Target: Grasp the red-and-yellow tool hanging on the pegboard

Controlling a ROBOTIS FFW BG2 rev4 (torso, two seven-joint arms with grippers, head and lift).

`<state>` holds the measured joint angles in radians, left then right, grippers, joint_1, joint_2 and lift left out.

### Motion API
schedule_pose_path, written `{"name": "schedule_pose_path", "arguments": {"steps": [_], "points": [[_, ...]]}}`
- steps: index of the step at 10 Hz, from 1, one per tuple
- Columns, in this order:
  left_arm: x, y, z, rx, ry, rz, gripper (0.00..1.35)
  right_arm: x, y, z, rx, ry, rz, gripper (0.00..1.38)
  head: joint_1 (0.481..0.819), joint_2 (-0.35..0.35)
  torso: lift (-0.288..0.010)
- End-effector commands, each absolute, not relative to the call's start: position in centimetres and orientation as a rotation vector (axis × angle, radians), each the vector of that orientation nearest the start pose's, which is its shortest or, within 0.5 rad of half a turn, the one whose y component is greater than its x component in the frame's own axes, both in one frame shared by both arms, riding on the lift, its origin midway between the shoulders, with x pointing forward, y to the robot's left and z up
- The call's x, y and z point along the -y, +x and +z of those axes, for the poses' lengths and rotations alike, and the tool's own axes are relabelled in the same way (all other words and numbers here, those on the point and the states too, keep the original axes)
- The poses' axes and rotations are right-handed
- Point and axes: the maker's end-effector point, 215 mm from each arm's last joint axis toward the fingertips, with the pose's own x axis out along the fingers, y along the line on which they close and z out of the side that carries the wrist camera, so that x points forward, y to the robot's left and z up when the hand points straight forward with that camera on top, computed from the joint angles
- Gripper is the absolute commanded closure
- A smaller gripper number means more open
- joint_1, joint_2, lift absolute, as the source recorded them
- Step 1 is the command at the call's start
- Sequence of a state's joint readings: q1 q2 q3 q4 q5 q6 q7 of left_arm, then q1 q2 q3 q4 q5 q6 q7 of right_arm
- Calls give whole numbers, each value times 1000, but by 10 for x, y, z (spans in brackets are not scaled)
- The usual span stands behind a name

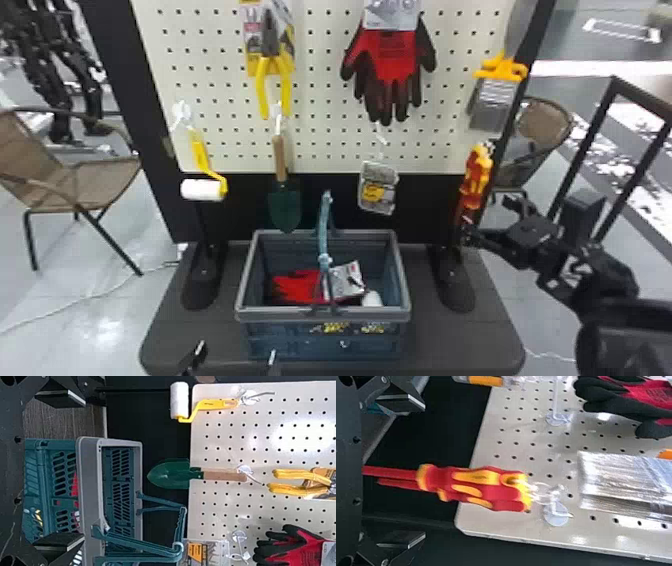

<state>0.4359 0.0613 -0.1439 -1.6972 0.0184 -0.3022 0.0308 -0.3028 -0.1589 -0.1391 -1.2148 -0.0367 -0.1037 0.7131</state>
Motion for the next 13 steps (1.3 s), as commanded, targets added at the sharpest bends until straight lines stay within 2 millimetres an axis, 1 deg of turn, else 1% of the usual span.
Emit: {"name": "schedule_pose_path", "arguments": {"steps": [1,2,4,5,7,8,9,13], "points": [[-162,439,-409,-11,-23,-125,122,227,657,-297,41,-107,554,162,549,0,-100],[-161,440,-408,-8,-22,-130,122,220,662,-292,45,-111,566,165,549,0,-100],[-159,442,-408,-7,-24,-132,122,213,664,-294,35,-102,576,194,549,0,-100],[-159,441,-408,-9,-26,-131,122,213,665,-293,36,-100,574,343,549,0,-100],[-159,441,-408,-7,-26,-131,122,215,666,-292,37,-84,565,880,549,0,-100],[-159,441,-407,-5,-26,-131,122,219,667,-288,46,-84,545,1204,549,0,-100],[-159,441,-407,-6,-24,-132,122,221,667,-286,50,-88,533,1291,549,0,-100],[-160,441,-408,-6,-23,-133,122,219,665,-290,42,-81,535,1292,549,0,-100]]}}
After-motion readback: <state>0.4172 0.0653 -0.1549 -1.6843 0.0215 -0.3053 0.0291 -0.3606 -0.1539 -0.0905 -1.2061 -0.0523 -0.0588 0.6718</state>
